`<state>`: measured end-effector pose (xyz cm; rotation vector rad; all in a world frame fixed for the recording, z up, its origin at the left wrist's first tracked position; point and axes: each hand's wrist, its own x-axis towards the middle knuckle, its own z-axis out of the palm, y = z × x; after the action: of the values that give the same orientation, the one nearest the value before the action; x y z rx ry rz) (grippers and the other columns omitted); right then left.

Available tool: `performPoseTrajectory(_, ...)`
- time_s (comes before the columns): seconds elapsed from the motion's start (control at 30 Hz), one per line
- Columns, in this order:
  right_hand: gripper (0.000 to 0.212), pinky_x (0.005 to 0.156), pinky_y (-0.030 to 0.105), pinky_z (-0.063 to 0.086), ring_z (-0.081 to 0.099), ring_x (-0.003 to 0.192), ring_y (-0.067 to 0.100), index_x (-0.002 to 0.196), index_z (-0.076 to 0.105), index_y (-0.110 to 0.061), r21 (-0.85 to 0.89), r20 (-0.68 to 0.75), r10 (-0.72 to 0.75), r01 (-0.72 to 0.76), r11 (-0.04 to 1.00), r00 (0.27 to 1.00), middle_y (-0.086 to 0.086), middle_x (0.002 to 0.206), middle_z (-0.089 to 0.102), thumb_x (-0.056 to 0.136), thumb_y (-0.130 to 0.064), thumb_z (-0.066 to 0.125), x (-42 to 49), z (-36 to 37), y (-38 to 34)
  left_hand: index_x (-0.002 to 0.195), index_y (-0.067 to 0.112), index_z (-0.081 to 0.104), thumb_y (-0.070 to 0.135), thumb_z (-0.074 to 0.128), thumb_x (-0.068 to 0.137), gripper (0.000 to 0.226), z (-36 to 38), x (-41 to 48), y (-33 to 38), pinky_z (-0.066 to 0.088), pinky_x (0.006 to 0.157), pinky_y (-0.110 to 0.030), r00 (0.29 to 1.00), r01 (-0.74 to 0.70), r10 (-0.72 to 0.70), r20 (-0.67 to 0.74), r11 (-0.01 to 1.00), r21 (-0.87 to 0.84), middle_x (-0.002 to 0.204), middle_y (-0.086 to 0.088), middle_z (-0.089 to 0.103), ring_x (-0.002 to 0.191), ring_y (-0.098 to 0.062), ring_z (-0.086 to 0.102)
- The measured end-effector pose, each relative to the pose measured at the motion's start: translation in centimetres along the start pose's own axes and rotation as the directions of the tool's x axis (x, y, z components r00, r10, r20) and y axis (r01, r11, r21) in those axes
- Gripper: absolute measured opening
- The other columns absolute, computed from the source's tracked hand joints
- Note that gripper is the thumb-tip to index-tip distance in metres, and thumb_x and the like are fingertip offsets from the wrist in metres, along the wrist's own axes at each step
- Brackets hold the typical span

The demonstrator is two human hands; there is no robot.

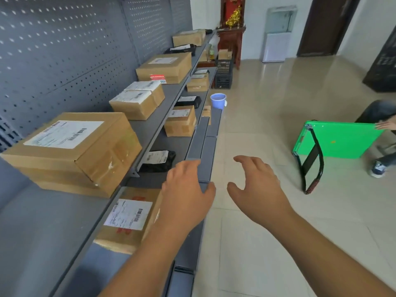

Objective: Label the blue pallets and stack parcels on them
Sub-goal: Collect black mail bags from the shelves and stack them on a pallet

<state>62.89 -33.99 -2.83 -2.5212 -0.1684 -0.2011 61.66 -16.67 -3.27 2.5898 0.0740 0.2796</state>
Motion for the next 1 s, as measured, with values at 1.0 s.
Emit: performPoseTrajectory(1.0,0.062,0.103,0.038,0.04,0.045,0.128,0.024,0.148,0.041,-0.027,0.004,0.252,-0.04,0.041,0.999,0.967,-0.002,0.145,0.047,0.09,-0.033,0.062,33.0,1.2,18.6,0.153,0.025,0.04,0.042,0.062,0.093,0.065,16.4,31.2,7.1,0.034,0.11,-0.045,0.973,0.209,-0.218,0.072,0.971,0.114,0.155,0.002,0.042,0.14,-0.026,0.036)
